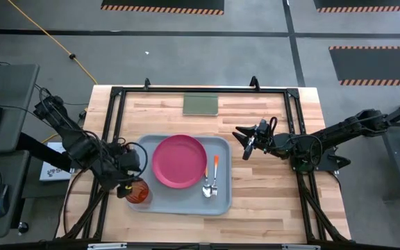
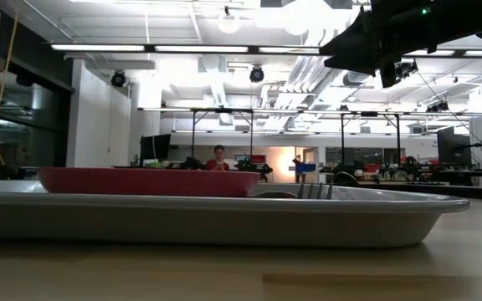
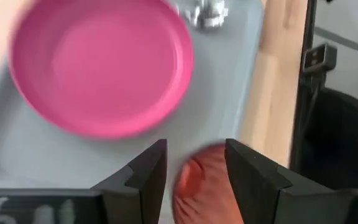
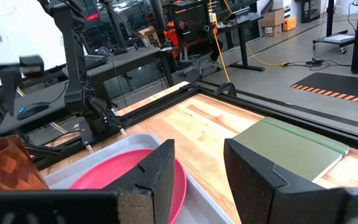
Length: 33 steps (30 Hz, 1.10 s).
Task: Pick and place plate/cup/fork/spoon on tray
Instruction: Return to Home Position
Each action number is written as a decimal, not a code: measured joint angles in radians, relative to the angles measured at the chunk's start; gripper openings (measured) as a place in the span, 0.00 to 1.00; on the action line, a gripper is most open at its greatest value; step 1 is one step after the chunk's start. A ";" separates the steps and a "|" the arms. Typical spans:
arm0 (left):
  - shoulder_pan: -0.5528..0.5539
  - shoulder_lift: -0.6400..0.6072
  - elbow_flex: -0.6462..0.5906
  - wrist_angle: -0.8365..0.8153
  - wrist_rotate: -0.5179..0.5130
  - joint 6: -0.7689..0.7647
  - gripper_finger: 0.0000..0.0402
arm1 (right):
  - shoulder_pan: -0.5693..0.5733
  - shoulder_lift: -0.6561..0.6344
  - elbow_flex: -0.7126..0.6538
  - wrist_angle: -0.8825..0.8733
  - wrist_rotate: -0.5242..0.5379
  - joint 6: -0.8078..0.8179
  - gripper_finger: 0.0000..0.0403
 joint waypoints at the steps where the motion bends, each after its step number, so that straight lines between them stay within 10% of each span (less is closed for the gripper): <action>1: 0.007 0.000 0.013 -0.001 -0.026 0.033 0.38 | 0.000 0.000 0.000 0.000 0.000 0.000 0.32; 10: 0.210 -0.010 0.047 0.075 -0.345 0.512 0.38 | 0.000 0.000 0.000 0.002 0.000 0.023 0.32; 23: 0.873 -0.026 -0.219 0.838 0.234 1.031 0.28 | 0.000 0.000 0.000 -0.003 -0.001 0.021 0.32; 33: 0.928 -0.204 -0.570 1.222 0.347 1.015 0.02 | -0.036 0.000 0.000 -0.006 -0.004 -0.008 0.32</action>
